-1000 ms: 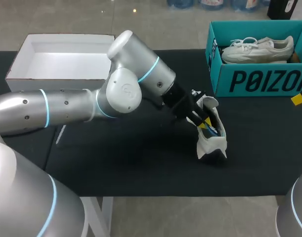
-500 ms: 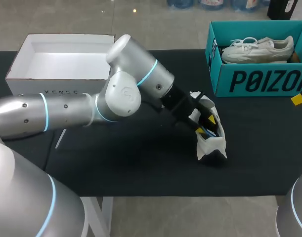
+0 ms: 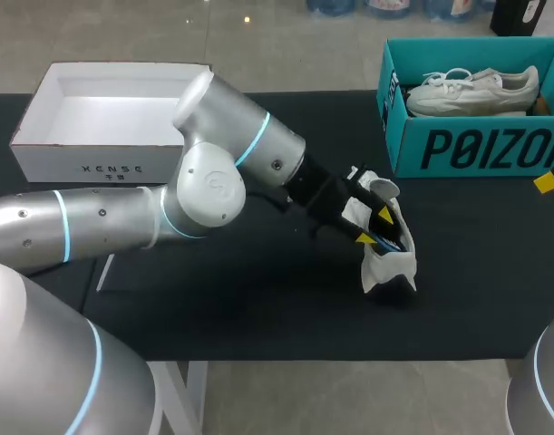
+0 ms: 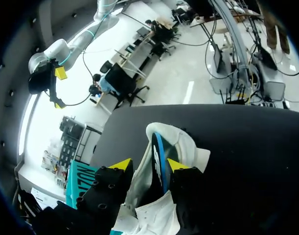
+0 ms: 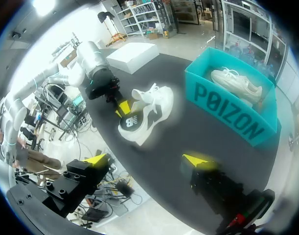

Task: Take the shoe out of the shoebox, open the shoe tongue, remove and reinsert the insole, then place the shoe into the shoebox

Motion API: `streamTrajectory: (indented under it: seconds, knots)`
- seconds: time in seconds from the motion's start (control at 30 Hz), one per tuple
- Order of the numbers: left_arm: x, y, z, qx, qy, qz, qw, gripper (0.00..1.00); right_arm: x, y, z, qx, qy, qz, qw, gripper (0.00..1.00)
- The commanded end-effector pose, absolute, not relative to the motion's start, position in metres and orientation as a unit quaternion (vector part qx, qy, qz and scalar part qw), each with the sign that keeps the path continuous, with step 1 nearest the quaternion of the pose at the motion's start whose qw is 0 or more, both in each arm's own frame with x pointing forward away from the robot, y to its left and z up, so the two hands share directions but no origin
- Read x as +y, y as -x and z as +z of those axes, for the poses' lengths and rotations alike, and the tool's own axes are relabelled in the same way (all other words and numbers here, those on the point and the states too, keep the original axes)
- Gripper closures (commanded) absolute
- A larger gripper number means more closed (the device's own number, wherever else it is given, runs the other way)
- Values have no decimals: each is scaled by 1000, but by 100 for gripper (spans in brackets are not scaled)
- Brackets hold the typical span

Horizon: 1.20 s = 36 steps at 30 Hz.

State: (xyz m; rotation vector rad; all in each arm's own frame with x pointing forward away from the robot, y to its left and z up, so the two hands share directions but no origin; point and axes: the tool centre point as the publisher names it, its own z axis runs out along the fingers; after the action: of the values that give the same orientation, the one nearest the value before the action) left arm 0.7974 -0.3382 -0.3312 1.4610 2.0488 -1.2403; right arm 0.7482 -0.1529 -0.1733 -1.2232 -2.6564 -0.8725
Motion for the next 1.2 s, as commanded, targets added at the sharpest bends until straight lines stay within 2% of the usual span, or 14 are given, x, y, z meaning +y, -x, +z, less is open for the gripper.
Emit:
streamTrajectory:
  seconds: [0.03, 0.13, 0.4, 0.5, 0.9, 1.2]
  knots:
    - [-350, -798, -339, 716, -513, -442, 169, 75, -153, -749, -174, -870, 401, -284, 45, 0]
    - [-355, -797, -342, 715, -515, -444, 164, 87, -153, -749, -174, -870, 401, -284, 45, 0]
    - [-357, -798, -349, 716, -518, -443, 150, 94, -153, -749, -174, -870, 401, -284, 45, 0]
    - [-354, -801, -346, 715, -526, -436, 147, 100, -153, -749, -174, -870, 401, -284, 45, 0]
    - [-337, -833, -337, 717, -546, -395, 178, 100, -153, -749, -174, -870, 401, -284, 45, 0]
    - [-361, -797, -366, 700, -562, -421, 128, 100, -153, -749, -174, -870, 401, -284, 45, 0]
